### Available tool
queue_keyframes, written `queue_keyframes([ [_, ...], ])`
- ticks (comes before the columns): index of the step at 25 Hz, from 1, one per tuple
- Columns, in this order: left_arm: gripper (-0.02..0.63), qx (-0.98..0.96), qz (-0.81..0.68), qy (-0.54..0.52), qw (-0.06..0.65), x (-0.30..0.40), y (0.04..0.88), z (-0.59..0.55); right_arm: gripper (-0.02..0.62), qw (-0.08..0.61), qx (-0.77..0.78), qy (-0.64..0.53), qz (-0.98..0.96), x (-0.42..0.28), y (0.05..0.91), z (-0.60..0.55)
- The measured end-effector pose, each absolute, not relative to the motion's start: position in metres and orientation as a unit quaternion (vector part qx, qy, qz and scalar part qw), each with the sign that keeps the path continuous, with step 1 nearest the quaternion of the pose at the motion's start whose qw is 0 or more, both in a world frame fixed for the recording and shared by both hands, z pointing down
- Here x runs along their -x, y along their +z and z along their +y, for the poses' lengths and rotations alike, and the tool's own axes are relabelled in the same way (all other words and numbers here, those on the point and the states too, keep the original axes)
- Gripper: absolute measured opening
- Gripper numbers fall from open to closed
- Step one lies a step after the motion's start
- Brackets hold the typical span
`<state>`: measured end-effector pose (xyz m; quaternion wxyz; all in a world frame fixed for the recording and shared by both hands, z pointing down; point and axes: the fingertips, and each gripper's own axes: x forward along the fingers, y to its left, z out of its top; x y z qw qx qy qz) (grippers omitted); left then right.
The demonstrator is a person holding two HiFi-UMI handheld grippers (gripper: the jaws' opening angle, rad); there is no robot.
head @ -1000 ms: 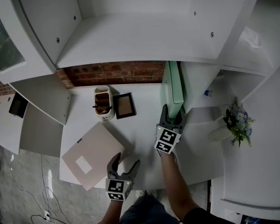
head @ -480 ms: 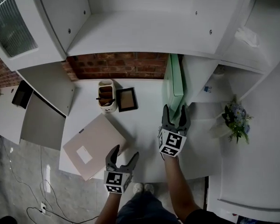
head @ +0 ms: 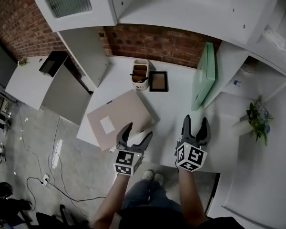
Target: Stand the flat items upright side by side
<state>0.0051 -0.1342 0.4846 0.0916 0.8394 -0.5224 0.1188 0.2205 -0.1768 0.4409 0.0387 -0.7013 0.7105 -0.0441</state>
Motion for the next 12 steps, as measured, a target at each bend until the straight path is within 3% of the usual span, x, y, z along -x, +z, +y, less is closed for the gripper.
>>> queue_keyframes([
  [12, 0.341, -0.792, -0.583, 0.15, 0.1, 0.092, 0.475, -0.101, 0.276, 0.032, 0.619, -0.139, 0.772, -0.117, 0.476, -0.135],
])
